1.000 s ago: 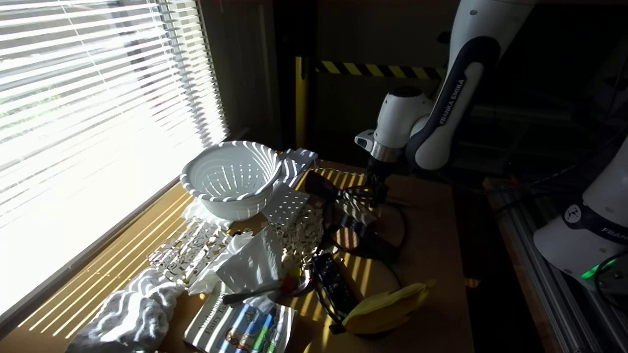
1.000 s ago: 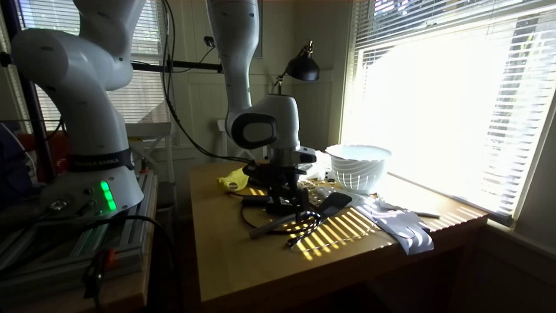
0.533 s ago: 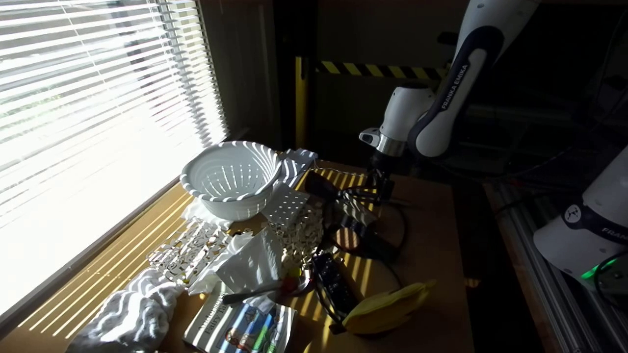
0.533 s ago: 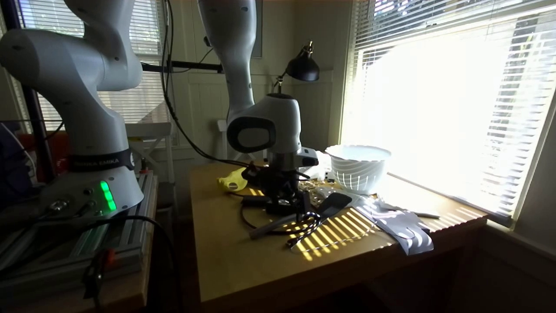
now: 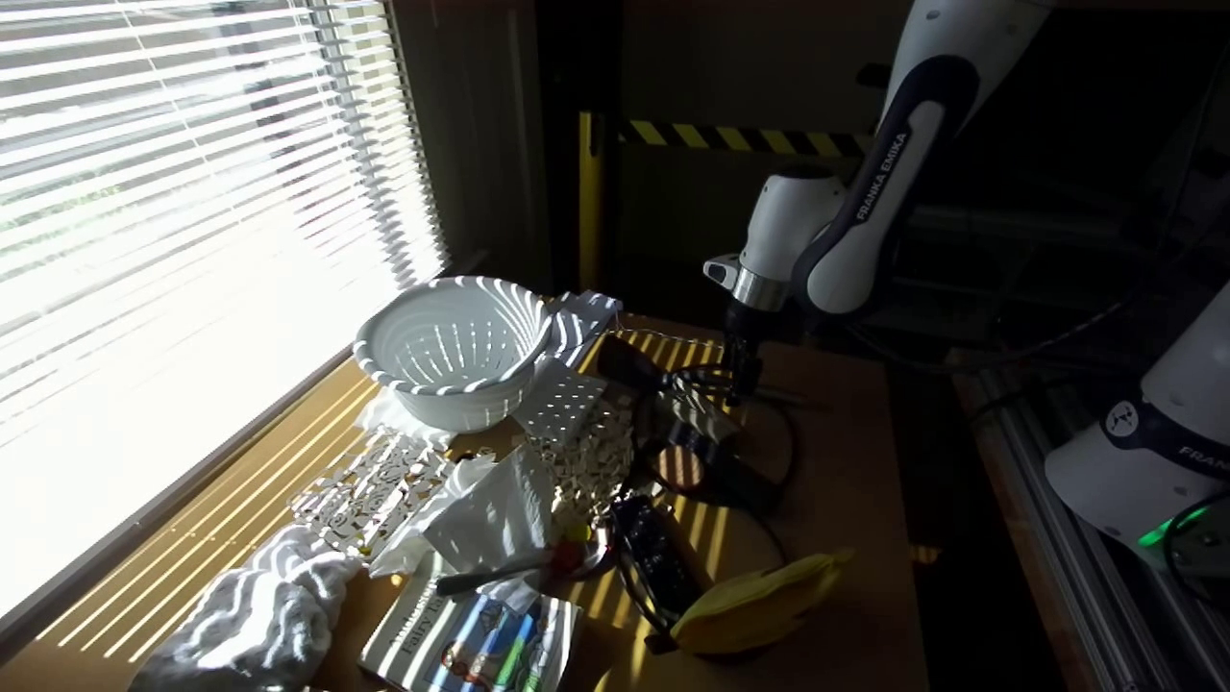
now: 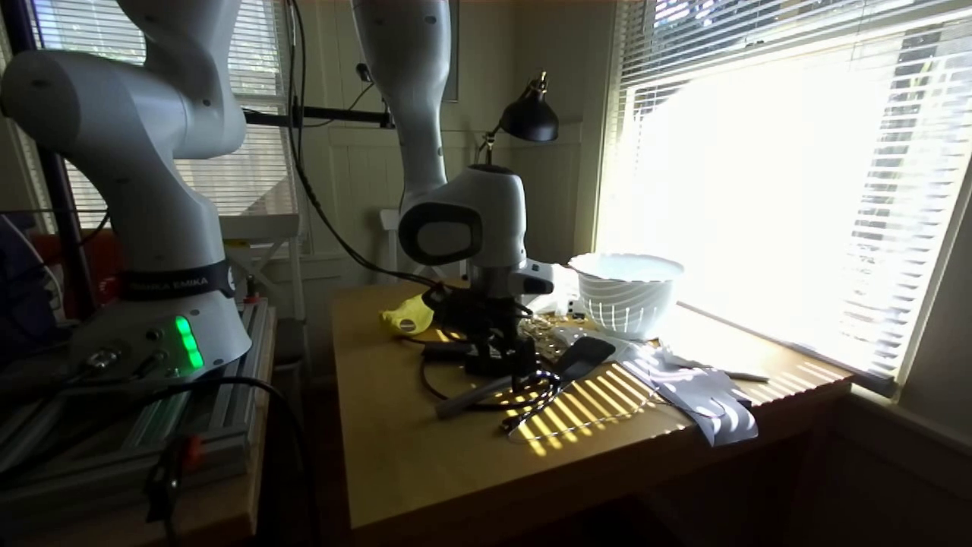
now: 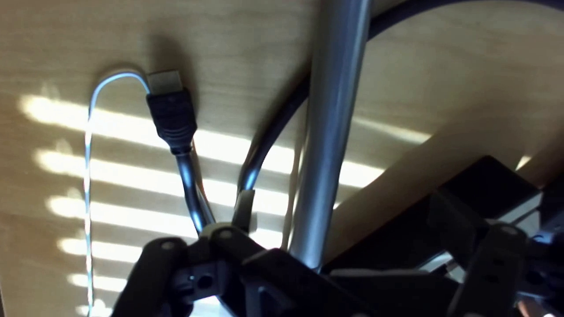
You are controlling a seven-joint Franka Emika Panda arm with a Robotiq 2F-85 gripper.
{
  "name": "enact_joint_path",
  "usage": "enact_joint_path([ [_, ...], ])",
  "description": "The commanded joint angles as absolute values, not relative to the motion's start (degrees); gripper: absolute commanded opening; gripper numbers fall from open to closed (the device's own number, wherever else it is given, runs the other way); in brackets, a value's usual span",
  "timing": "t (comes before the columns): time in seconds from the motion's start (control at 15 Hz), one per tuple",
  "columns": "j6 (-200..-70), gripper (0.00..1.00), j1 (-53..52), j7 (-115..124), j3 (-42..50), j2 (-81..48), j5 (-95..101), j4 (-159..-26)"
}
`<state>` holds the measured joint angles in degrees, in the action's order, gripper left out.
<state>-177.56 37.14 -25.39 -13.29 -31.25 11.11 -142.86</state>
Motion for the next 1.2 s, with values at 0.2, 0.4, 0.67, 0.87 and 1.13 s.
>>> enact_joint_path([
  [0.2,-180.7,1.0,31.9,-23.3,-8.6,-32.1,11.1,-141.8],
  [0.4,-181.2,1.0,28.6,-22.3,-5.9,-32.9,11.2,-140.6],
  [0.67,-180.1,0.93,25.2,-20.7,-4.1,-34.2,10.8,-138.8],
  [0.87,-179.8,0.73,23.8,-19.8,-3.6,-35.5,10.7,-137.7],
  [1.13,-179.6,0.33,24.0,-19.1,-4.1,-36.5,10.6,-136.6],
])
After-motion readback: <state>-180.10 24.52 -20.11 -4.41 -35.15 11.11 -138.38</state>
